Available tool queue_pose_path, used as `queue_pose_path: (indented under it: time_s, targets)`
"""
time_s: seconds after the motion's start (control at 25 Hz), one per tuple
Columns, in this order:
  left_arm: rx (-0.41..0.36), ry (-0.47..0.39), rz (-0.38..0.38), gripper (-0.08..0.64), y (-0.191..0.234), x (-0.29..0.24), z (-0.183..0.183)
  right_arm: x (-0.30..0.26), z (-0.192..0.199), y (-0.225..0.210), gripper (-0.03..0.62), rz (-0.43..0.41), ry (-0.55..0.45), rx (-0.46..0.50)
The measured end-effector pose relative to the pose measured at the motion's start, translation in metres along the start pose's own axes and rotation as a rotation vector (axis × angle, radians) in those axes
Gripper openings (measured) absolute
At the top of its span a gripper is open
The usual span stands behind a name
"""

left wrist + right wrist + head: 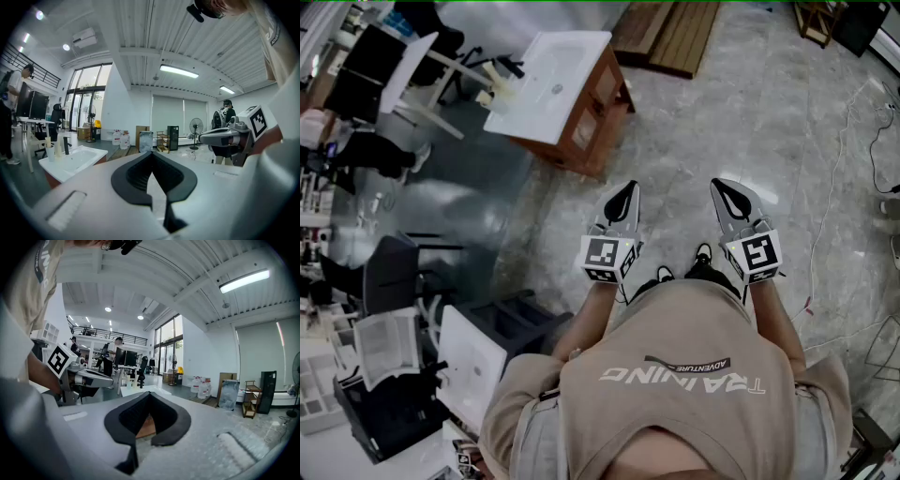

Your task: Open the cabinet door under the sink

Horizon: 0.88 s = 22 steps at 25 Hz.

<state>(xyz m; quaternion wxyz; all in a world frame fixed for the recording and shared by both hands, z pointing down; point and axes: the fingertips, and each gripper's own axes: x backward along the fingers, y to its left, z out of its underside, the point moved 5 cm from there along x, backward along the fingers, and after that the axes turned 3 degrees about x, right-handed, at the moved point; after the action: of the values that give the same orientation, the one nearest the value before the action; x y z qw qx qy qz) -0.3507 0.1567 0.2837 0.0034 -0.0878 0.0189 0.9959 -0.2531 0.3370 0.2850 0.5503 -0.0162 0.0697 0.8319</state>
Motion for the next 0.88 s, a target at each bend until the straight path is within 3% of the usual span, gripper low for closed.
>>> queue_pose_path:
  time_s: [0.44,0.88]
  targets:
    - [0.018,0.006,-0.004,0.017,-0.005,-0.042,-0.006,-0.009,0.005,-0.047,0.002,0.033,-0.006,-0.014]
    - [-0.016,0.022,-0.032,0.017,-0.017,-0.079,-0.002,-0.030,0.032,-0.099,0.002,-0.068,0.025,-0.050]
